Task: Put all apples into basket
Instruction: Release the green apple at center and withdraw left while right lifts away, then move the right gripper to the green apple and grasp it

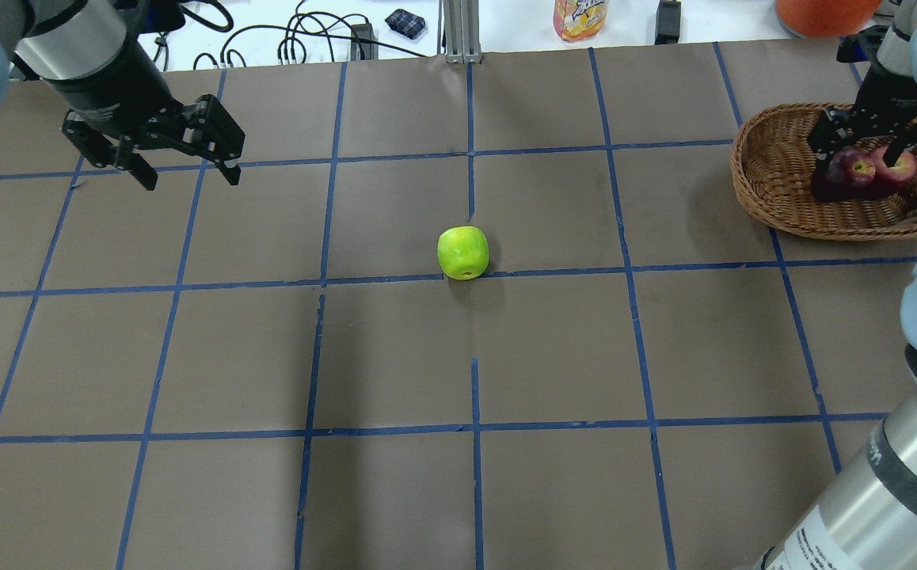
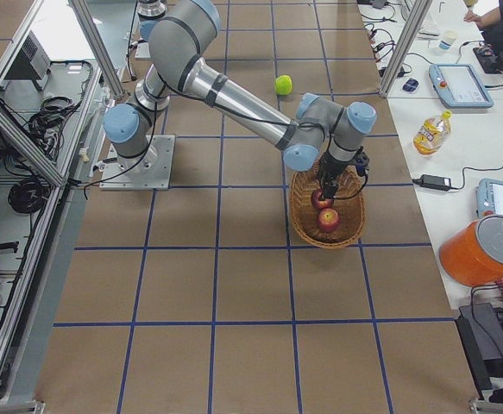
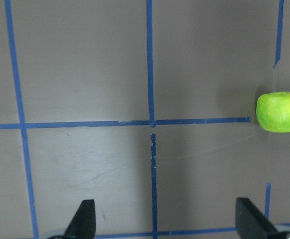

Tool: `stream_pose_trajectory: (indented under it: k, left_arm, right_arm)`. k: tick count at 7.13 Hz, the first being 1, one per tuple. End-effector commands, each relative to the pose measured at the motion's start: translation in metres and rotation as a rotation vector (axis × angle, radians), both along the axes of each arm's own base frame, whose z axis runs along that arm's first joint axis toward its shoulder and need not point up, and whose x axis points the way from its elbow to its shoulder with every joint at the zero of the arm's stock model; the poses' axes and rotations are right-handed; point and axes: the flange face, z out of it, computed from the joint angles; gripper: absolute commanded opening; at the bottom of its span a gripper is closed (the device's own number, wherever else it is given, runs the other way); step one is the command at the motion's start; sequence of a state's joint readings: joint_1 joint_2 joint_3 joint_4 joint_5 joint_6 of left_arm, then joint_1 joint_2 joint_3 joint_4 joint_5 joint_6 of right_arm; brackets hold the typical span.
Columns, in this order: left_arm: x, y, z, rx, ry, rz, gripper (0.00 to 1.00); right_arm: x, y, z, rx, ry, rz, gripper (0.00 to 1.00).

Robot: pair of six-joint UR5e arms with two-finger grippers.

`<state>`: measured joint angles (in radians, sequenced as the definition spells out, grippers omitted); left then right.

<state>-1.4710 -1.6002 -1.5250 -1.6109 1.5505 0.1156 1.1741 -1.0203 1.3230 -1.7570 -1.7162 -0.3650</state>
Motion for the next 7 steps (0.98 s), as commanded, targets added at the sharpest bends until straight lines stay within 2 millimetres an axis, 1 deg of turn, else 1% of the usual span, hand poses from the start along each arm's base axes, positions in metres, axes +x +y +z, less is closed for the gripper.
stream_pose_trajectory:
  k: [1,2,3,4,5,6,7]
  left_arm:
    - [0.003,0.016,0.026,-0.035,-0.009,0.011,1.00]
    - [0.002,0.009,0.017,-0.018,-0.004,0.048,1.00]
    - [-0.013,0.016,0.021,-0.023,-0.005,0.089,1.00]
    - [-0.031,0.019,0.021,-0.027,-0.017,0.057,1.00]
    - [-0.033,0.023,0.023,-0.030,-0.012,0.057,1.00]
    - [-0.034,0.022,0.026,-0.036,-0.008,0.056,1.00]
    - [-0.033,0.023,0.020,-0.023,-0.024,0.052,1.00]
  right_arm:
    - [0.101,0.020,0.087,-0.077,-0.140,0.020,1.00]
    - [0.175,0.024,0.091,-0.069,-0.169,-0.012,1.00]
    - [0.253,0.029,0.084,-0.054,-0.227,-0.091,1.00]
    - [0.312,0.038,0.067,-0.025,-0.215,-0.135,1.00]
    - [0.363,0.045,0.053,-0.068,-0.218,-0.084,1.00]
    - [0.395,0.054,0.025,-0.086,-0.209,-0.141,1.00]
    - [0.426,0.063,-0.001,-0.135,-0.218,-0.153,1.00]
